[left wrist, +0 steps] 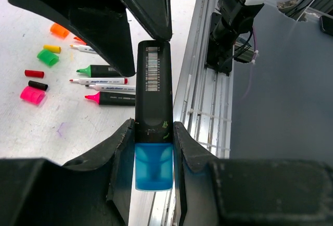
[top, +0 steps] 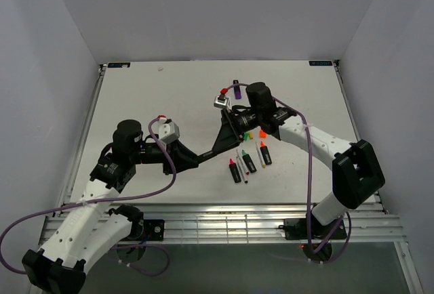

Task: Open the pen caps

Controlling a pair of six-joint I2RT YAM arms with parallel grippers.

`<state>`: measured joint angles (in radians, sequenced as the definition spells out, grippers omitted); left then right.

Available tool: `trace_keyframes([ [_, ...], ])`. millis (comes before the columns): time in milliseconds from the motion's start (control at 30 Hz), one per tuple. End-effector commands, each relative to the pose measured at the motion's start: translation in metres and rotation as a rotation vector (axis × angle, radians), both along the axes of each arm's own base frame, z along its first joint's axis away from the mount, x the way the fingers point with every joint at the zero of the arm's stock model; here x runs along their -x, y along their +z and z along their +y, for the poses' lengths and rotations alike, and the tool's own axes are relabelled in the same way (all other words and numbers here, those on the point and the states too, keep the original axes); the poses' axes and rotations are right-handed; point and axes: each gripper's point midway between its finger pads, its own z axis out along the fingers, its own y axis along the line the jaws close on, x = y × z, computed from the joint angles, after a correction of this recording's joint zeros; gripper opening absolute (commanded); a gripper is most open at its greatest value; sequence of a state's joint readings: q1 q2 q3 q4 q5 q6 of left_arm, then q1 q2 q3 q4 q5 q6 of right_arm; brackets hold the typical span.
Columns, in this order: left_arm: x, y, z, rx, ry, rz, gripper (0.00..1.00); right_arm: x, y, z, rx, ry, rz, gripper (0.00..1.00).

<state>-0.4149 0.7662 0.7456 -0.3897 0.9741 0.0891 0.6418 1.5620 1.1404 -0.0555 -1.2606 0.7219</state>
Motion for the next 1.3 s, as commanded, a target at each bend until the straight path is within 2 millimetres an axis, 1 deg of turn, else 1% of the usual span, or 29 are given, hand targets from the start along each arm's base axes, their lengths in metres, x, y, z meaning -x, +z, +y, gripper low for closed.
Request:
trace_keyframes([
  [0,0.005,0.005,-0.003,0.015,-0.038,-0.013,0.00,0.005,0.024,0.011,-0.062,0.059,-0.024,0.66],
  [200,0.001,0.004,-0.003,0.007,-0.027,-0.007,0.00,0.011,0.018,0.013,-0.044,0.078,0.005,0.63],
  [433,-0.005,0.007,-0.006,-0.001,-0.022,-0.004,0.00,0.021,0.017,0.016,-0.042,0.108,0.012,0.60],
  [667,-0.006,0.006,-0.007,-0.004,-0.029,0.000,0.00,0.031,0.012,0.022,-0.024,0.145,0.036,0.54],
  [833,-0.005,0.006,-0.008,-0.004,-0.032,0.000,0.00,0.033,0.007,0.027,-0.012,0.156,0.048,0.51],
  [933,-0.004,0.006,-0.009,-0.004,-0.041,0.005,0.00,0.035,0.008,0.029,-0.011,0.165,0.050,0.46],
  [1033,-0.002,0.006,-0.009,-0.005,-0.046,0.007,0.00,0.034,0.008,0.029,-0.010,0.169,0.055,0.34],
  [1067,-0.001,0.007,-0.010,-0.001,-0.053,0.005,0.00,0.035,0.007,0.030,-0.009,0.172,0.058,0.22],
  [1100,-0.001,0.007,-0.010,-0.001,-0.057,0.007,0.00,0.035,0.006,0.029,-0.007,0.175,0.062,0.13],
  [1133,-0.001,0.006,-0.010,-0.002,-0.059,0.010,0.00,0.035,0.006,0.030,-0.008,0.176,0.062,0.08],
  [1200,-0.001,0.006,-0.010,-0.004,-0.053,0.019,0.00,0.034,0.004,0.030,-0.005,0.166,0.055,0.08],
  [1233,-0.002,0.005,-0.010,-0.008,-0.045,0.027,0.08,0.034,0.004,0.030,-0.006,0.162,0.048,0.08],
  [1267,-0.004,0.006,-0.010,-0.008,-0.034,0.027,0.31,0.034,0.004,0.030,-0.014,0.160,0.031,0.08],
])
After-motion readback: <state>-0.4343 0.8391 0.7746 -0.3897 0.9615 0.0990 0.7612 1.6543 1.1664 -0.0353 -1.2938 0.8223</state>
